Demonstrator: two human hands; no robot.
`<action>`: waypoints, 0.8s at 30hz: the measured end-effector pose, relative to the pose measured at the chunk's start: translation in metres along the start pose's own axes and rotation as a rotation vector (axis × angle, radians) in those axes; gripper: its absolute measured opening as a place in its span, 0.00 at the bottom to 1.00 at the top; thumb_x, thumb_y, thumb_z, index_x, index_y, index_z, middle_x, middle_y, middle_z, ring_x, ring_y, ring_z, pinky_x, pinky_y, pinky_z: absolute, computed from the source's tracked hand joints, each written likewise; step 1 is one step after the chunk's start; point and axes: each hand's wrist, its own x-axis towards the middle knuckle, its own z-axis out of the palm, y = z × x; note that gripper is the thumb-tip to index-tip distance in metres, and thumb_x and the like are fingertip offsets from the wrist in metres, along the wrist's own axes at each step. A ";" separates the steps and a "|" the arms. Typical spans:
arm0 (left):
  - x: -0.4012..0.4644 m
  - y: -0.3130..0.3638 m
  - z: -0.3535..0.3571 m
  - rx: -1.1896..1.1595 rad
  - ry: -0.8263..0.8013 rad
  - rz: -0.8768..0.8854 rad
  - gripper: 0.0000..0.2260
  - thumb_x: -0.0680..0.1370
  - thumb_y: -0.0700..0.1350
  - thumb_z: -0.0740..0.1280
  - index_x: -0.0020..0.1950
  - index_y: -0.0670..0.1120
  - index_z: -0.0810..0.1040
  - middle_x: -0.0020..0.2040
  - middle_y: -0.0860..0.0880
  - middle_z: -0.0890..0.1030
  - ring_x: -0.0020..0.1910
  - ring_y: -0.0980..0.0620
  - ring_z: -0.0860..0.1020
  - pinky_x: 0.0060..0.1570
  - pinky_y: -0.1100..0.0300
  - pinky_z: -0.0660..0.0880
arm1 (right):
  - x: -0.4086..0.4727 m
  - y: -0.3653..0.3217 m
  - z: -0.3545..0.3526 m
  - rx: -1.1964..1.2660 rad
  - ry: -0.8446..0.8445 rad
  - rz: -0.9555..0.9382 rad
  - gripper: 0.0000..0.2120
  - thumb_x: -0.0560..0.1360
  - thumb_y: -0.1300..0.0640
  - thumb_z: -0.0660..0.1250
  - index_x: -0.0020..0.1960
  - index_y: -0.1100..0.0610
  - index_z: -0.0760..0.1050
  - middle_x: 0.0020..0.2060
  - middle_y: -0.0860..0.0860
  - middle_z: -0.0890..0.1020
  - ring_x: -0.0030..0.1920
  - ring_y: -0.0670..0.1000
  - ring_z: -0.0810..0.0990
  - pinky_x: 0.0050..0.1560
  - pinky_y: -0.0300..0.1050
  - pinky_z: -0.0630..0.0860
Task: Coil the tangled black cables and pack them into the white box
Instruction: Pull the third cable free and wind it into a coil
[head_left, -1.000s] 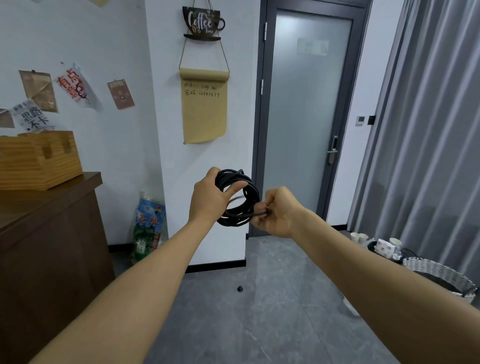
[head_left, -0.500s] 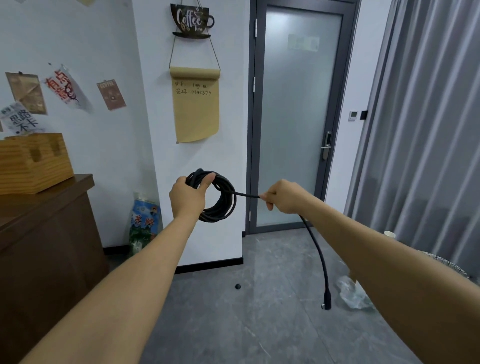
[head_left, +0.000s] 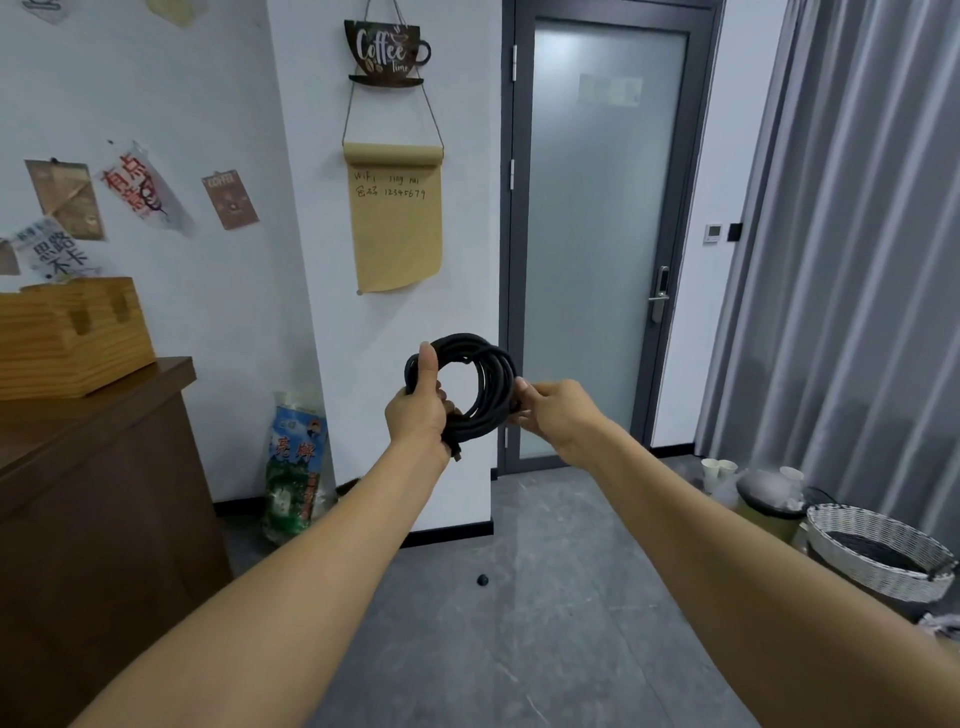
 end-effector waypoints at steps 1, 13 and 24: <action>0.000 -0.001 0.001 -0.007 0.005 0.003 0.22 0.72 0.63 0.68 0.34 0.46 0.68 0.24 0.53 0.67 0.25 0.54 0.65 0.29 0.61 0.68 | -0.002 -0.002 0.001 0.108 -0.018 0.027 0.16 0.80 0.56 0.58 0.45 0.67 0.79 0.43 0.57 0.83 0.43 0.54 0.83 0.51 0.41 0.80; -0.009 -0.017 0.014 0.218 0.082 0.057 0.27 0.72 0.66 0.64 0.51 0.42 0.73 0.40 0.46 0.76 0.35 0.48 0.74 0.31 0.58 0.72 | -0.009 -0.001 0.023 0.143 0.146 0.121 0.13 0.68 0.55 0.75 0.42 0.62 0.75 0.40 0.59 0.79 0.45 0.57 0.80 0.58 0.56 0.77; -0.006 -0.012 0.014 0.288 -0.001 0.158 0.21 0.72 0.63 0.66 0.47 0.45 0.73 0.39 0.49 0.76 0.42 0.46 0.76 0.42 0.50 0.76 | -0.012 0.008 0.027 0.419 0.141 0.056 0.05 0.75 0.61 0.68 0.40 0.60 0.74 0.31 0.53 0.76 0.35 0.50 0.74 0.55 0.47 0.72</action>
